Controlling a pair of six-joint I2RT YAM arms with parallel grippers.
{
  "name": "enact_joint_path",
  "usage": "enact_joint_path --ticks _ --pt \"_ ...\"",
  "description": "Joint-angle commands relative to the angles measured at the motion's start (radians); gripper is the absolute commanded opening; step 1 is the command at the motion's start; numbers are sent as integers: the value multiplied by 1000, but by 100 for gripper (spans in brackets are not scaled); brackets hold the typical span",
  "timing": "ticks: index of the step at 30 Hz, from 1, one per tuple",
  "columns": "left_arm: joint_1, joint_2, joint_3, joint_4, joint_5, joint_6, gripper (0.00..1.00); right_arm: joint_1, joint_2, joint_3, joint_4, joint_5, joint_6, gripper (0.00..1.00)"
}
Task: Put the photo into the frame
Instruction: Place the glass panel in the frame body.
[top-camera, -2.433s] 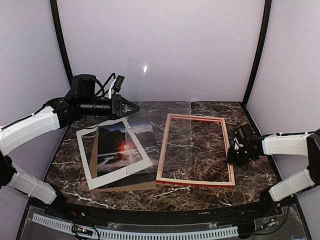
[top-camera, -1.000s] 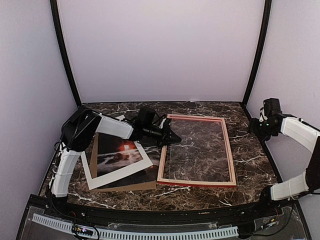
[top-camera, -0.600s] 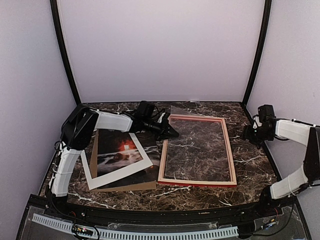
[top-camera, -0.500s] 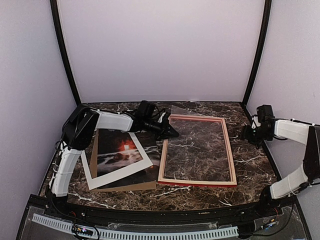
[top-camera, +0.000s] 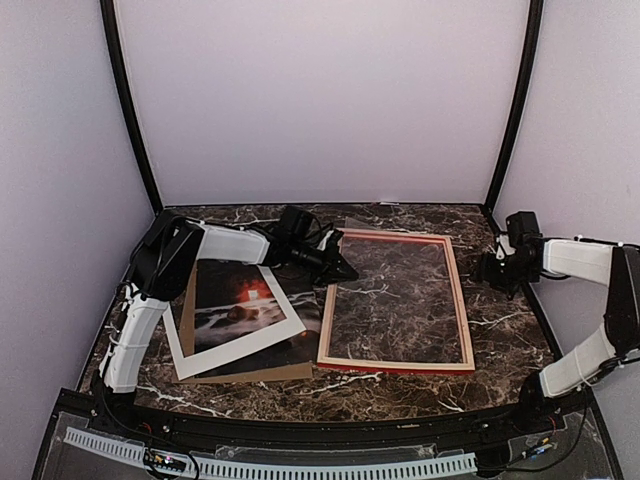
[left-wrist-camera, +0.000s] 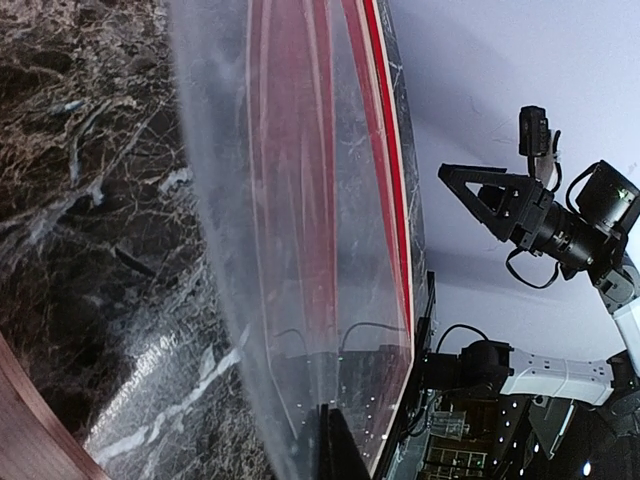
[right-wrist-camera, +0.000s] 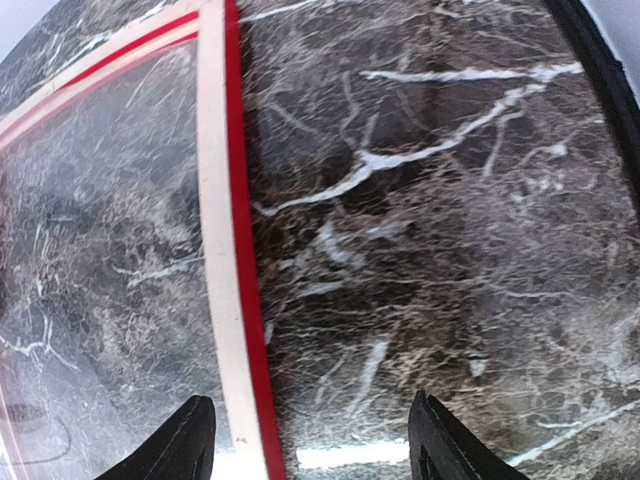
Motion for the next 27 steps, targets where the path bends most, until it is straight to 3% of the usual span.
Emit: enact_joint_path --ticks 1,27 --pt "-6 -9 27 -17 22 30 0 41 23 7 33 -13 -8 67" --pt "-7 -3 56 23 -14 44 0 84 152 72 57 -12 -2 68"
